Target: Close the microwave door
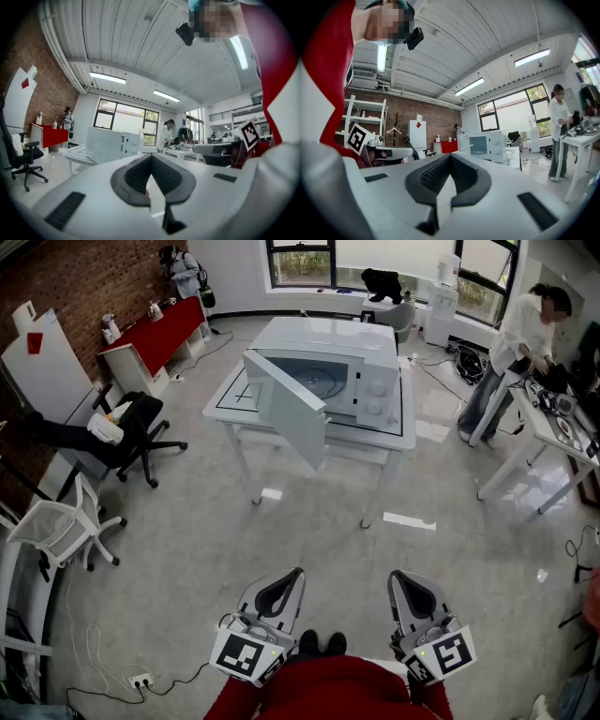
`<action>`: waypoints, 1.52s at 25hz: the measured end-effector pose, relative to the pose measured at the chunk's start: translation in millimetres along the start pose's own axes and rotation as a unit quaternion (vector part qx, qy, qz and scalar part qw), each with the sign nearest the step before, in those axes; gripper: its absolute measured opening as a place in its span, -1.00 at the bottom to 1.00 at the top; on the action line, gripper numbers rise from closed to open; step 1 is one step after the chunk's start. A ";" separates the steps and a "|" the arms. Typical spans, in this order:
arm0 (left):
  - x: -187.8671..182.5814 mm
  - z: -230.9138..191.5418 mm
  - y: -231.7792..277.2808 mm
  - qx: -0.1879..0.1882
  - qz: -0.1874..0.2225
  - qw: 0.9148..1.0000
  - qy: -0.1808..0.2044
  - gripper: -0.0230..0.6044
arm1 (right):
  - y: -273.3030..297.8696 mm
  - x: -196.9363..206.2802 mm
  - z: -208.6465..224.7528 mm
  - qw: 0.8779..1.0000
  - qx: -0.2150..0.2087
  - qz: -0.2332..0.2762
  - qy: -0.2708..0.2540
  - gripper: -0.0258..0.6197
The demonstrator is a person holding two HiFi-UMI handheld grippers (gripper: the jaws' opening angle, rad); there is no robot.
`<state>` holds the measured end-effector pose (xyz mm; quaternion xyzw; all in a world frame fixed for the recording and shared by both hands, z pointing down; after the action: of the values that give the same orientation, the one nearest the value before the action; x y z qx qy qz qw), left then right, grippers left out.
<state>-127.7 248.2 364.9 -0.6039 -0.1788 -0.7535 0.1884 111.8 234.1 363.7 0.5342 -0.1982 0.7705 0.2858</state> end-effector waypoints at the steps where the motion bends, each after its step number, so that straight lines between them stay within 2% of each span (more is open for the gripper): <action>1: 0.1 0.3 0.4 0.001 -0.001 1.000 0.000 -0.90 | 0.2 0.3 -0.1 1.000 0.001 -0.005 -0.001 -0.88; 12: 1.0 -1.1 3.9 0.006 -0.005 1.000 0.001 -0.90 | 0.7 5.3 2.8 1.000 0.007 -0.023 0.002 -0.88; 22: 11.0 1.4 8.6 -0.004 -0.009 1.000 -0.024 -0.90 | -4.6 5.0 16.2 1.000 0.006 -0.024 0.009 -0.88; 27: 9.6 6.5 20.8 -0.014 -0.018 1.000 -0.015 -0.90 | -10.6 2.0 28.7 0.999 0.004 -0.022 0.029 -0.88; 31: 5.5 8.7 29.1 -0.026 -0.026 0.999 0.006 -0.90 | -14.2 1.0 40.5 0.999 -0.011 -0.022 0.020 -0.88; 38: 0.7 17.3 33.3 -0.047 -0.024 0.999 0.002 -0.90 | -17.5 -0.4 56.4 0.999 -0.022 -0.027 0.024 -0.88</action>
<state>-96.6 227.9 370.5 -0.6058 -0.1571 -0.7669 0.1419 163.3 212.9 383.1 0.5144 -0.1934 0.7707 0.3224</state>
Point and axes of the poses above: the fingertips, and each gripper's own axes: y forward along the fingers, z to its right, x out of its underside, the point moved 8 cm from there along -y, backward along the fingers, and after that the axes turned 15 degrees about y, right-handed, at the moved point
